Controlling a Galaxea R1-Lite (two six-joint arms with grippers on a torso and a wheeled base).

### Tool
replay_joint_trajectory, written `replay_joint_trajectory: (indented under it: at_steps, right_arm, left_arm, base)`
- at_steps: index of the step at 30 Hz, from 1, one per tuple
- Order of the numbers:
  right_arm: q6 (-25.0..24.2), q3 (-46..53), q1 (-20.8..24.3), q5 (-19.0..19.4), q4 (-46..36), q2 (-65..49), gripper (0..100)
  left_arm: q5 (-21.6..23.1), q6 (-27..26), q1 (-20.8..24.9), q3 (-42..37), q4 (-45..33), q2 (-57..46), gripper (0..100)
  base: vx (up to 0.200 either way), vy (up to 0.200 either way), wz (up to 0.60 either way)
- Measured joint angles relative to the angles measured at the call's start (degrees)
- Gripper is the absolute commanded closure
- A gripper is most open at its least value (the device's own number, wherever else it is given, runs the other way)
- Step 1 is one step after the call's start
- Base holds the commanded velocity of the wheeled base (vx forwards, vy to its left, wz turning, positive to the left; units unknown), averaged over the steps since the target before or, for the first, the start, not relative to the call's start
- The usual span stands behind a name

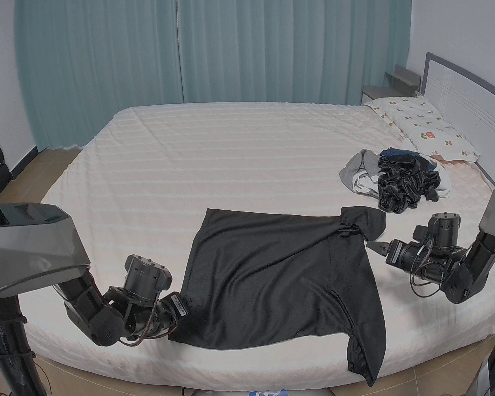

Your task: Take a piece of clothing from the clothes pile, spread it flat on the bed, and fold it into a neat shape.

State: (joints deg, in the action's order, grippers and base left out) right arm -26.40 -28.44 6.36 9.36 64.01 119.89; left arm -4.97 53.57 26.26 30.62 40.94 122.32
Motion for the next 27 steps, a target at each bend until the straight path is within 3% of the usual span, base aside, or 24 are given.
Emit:
replay_joint_trajectory:
  at_steps: [11, 12, 19, 27]
  right_arm:
    - [0.11, 5.66, 0.88, -0.09, 0.48, -1.34, 0]
    - [0.11, 5.84, 0.85, -0.09, 0.48, -1.37, 0]
    - [1.04, 6.23, 1.44, -1.79, 0.30, -0.52, 0]
    - [1.41, 1.16, 7.47, -8.06, -1.17, 2.65, 0]
  left_arm:
    - [-1.18, -0.15, 1.08, -0.94, 2.63, 2.43, 0]
    - [-1.18, -0.20, 1.19, -0.89, 2.66, 2.54, 100]
    - [-1.38, -0.26, 2.40, -0.63, 2.61, 3.10, 100]
    - [-2.68, -0.33, 1.46, -3.43, 2.41, 2.21, 100]
  base:
    - [0.000, 0.000, 0.00]
    - [0.000, 0.000, 0.00]
    - [0.000, 0.000, 0.00]
    - [0.000, 0.000, 0.00]
